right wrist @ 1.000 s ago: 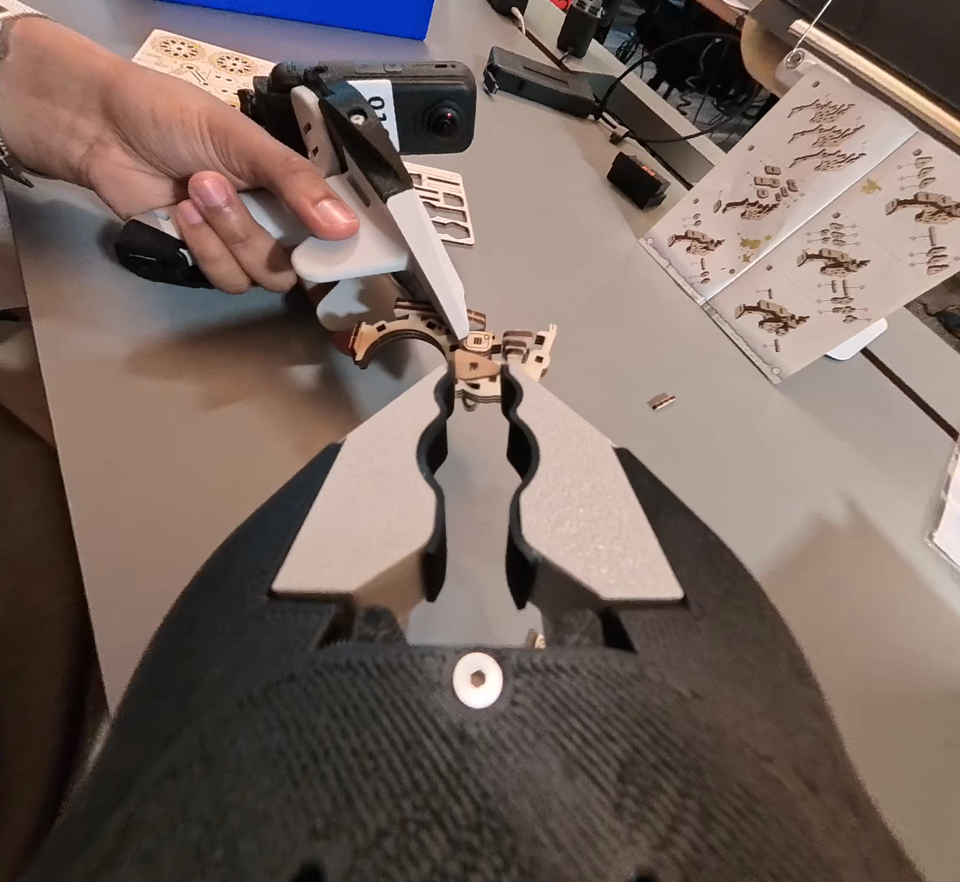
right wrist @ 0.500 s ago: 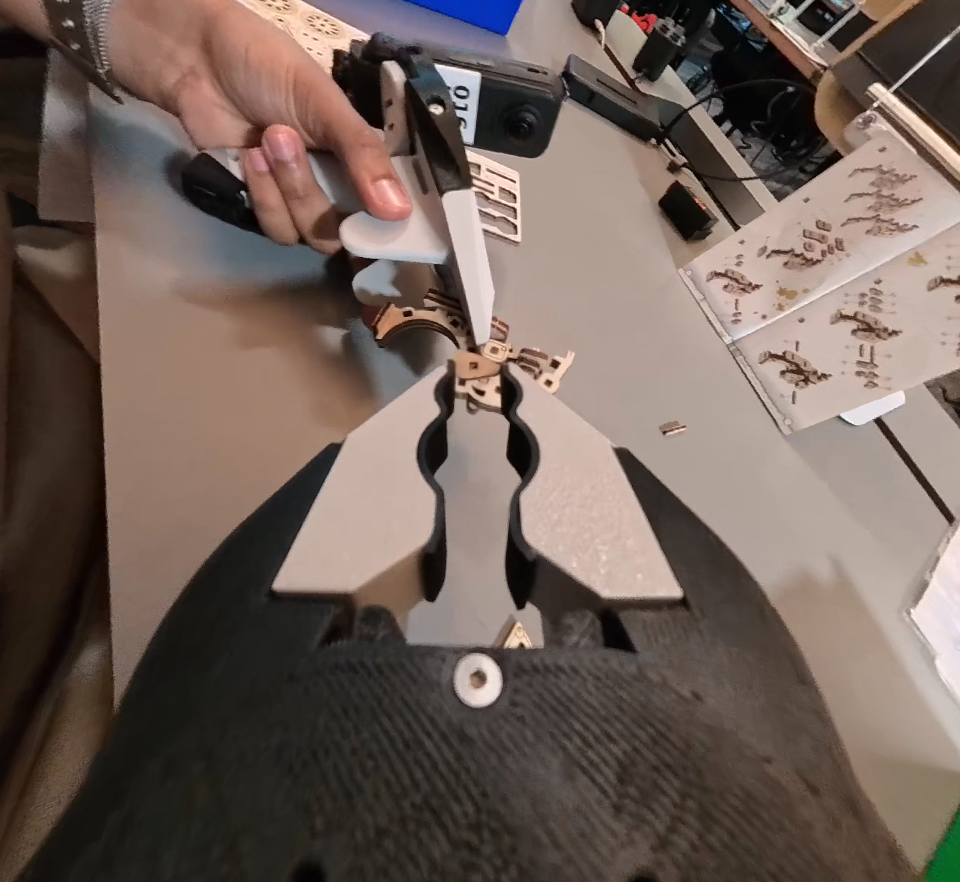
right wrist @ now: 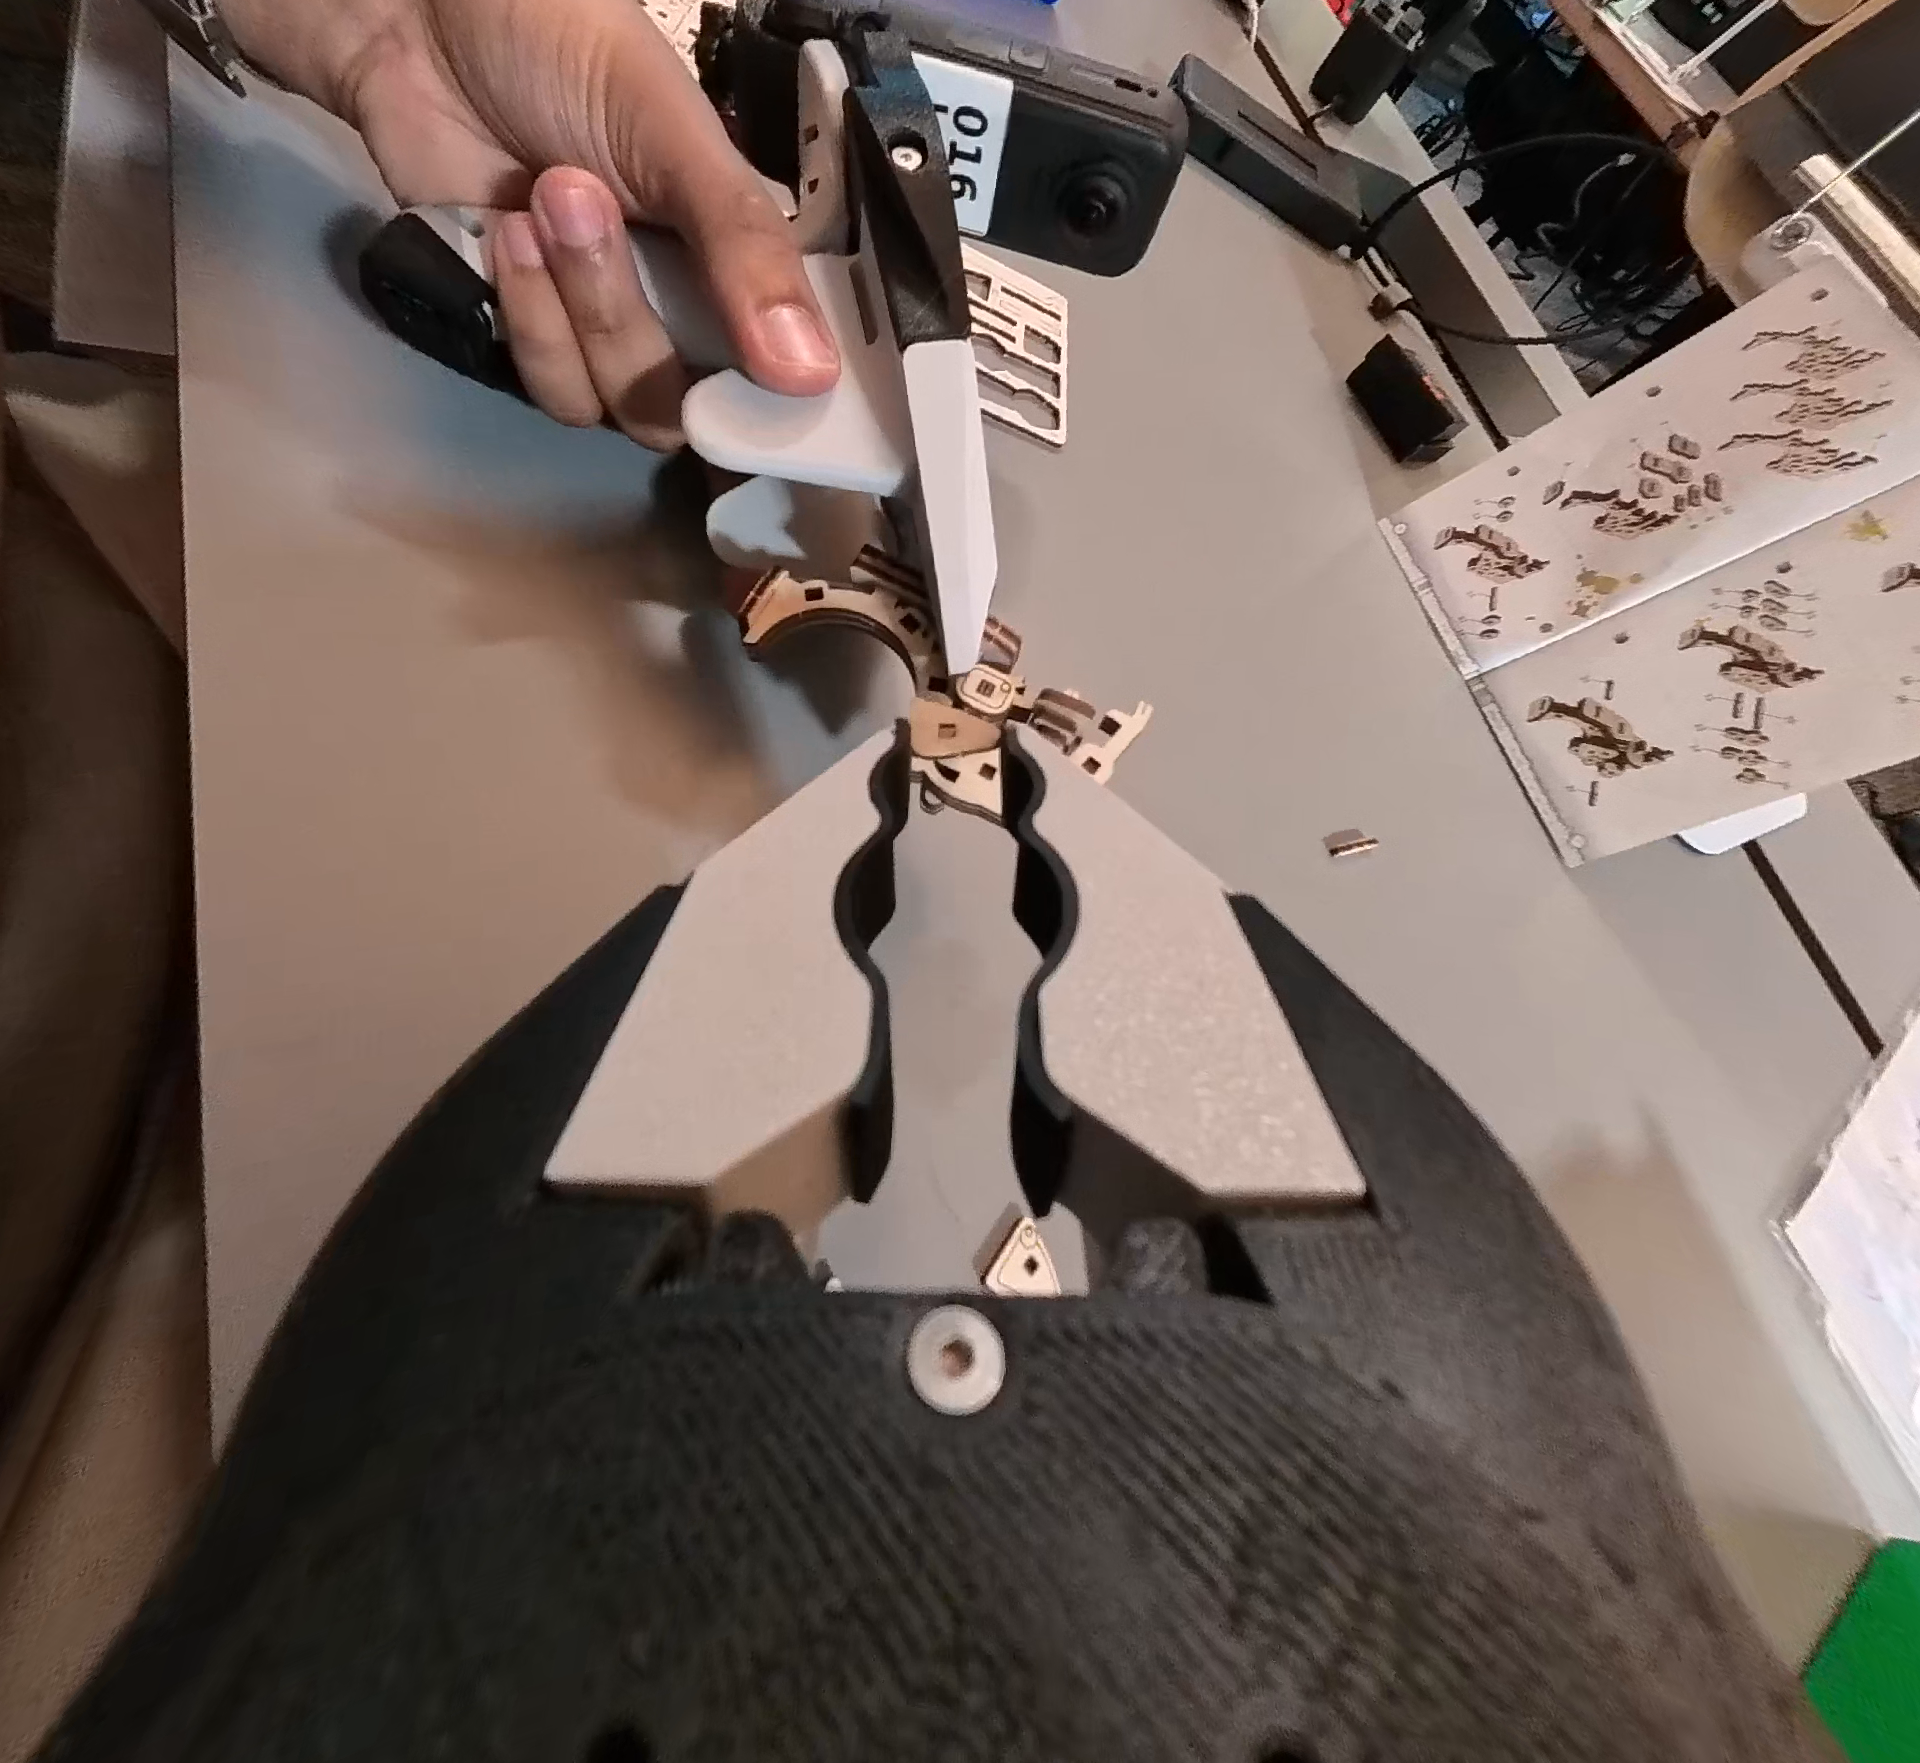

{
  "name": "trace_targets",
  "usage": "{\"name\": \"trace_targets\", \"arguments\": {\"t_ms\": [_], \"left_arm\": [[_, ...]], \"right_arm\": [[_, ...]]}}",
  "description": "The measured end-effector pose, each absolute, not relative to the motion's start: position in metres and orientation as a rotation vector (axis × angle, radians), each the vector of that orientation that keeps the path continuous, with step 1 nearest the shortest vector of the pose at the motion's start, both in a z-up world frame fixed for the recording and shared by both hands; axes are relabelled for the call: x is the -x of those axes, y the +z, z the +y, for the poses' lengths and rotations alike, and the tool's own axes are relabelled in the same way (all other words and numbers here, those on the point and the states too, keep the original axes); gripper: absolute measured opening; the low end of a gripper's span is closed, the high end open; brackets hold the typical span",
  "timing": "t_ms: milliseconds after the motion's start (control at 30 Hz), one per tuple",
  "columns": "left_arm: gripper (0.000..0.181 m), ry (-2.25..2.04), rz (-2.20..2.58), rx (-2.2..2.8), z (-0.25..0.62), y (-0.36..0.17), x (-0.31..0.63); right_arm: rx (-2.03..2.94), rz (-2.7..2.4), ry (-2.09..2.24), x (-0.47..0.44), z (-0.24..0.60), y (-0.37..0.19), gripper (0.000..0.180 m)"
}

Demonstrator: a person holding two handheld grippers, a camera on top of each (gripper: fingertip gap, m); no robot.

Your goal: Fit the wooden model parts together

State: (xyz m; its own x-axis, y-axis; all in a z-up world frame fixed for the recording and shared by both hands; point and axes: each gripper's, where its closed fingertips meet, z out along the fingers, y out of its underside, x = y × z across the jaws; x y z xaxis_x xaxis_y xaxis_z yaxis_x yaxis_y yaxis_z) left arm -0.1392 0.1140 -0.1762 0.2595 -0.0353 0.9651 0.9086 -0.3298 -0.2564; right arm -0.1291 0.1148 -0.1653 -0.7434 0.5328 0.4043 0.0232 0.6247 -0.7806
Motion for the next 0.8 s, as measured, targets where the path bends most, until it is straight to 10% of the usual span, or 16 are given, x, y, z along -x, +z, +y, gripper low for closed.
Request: {"name": "trace_targets", "arguments": {"t_ms": [800], "left_arm": [[0.016,-1.241,-0.825,1.585,0.1140,-0.1765,0.1369]], "right_arm": [[0.452,-2.229,1.056,0.1298,0.1147,-0.1675,0.016]]}}
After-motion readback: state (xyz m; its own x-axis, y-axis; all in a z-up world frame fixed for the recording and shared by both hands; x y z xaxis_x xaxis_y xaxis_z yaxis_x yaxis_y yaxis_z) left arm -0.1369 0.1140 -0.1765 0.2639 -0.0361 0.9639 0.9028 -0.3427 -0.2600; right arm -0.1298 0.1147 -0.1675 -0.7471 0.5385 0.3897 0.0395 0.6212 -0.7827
